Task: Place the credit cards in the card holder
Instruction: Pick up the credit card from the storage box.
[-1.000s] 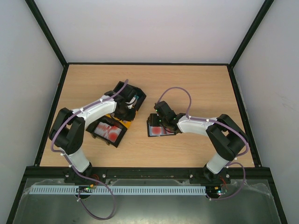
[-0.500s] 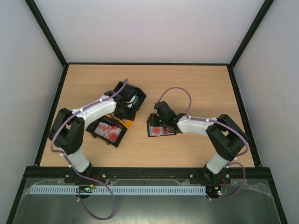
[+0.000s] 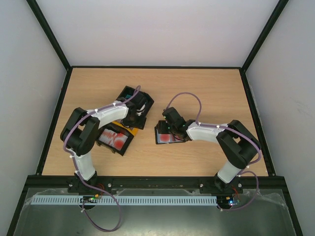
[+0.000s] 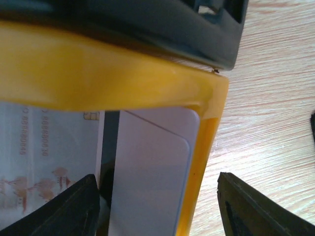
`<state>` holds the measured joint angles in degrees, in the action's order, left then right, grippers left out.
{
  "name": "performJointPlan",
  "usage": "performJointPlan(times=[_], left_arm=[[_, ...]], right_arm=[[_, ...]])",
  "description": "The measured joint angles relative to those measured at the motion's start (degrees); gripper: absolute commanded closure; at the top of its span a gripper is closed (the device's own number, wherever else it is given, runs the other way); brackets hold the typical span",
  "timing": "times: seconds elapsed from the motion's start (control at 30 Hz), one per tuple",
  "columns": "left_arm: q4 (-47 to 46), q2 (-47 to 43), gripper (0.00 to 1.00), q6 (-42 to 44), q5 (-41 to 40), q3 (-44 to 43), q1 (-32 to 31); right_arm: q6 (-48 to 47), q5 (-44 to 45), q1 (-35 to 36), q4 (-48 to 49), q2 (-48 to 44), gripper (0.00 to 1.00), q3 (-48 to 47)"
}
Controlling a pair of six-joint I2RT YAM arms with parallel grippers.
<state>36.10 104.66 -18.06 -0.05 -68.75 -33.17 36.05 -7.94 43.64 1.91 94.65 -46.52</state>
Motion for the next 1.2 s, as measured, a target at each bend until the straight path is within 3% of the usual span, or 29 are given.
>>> performJointPlan(times=[0.5, 0.9, 1.2], left_arm=[[2.29, -2.21, 0.75, -0.2, 1.49, -0.61, -0.28], [3.37, -4.26, 0.96, -0.46, -0.04, -0.61, -0.31], [3.69, -7.63, 0.97, -0.44, -2.23, -0.61, -0.33]], right_arm=[[0.0, 0.07, 0.0, 0.04, 0.96, 0.46, 0.0], [0.0, -0.02, 0.0, 0.11, 0.96, 0.46, 0.0], [1.44, -1.7, 0.0, 0.35, 0.9, 0.45, 0.0]])
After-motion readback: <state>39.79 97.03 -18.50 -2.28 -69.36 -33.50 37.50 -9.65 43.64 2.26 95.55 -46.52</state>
